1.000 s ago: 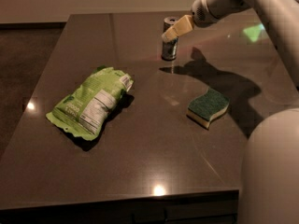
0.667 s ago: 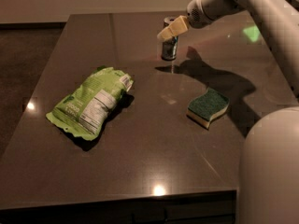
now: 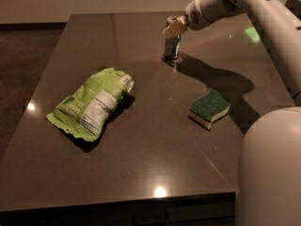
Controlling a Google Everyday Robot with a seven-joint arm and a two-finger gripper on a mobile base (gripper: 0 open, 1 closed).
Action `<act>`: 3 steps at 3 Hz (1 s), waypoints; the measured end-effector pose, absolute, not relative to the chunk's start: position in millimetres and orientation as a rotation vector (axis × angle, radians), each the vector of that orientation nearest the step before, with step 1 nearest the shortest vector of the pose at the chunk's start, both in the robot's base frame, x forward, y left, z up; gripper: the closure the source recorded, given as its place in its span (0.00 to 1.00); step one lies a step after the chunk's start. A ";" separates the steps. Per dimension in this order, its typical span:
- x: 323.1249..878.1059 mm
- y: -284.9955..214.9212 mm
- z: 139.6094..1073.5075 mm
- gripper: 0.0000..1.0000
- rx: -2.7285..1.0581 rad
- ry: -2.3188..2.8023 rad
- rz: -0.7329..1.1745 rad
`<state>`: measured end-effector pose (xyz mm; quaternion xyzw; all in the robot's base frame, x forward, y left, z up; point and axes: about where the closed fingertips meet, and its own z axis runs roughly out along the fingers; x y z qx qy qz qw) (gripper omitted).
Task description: Move redbull can near green rice chip bag
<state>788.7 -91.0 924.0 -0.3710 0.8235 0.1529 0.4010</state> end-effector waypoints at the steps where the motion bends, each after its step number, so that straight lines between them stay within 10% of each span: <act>1: 786.7 -90.4 926.4 0.73 -0.948 2.068 0.399; 2: 771.5 -82.5 940.6 1.00 -0.996 2.014 0.422; 3: 748.9 -62.7 952.7 1.00 -1.079 1.945 0.452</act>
Offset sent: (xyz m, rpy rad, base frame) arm -0.0390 0.0128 0.0375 0.0326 -0.0836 0.1182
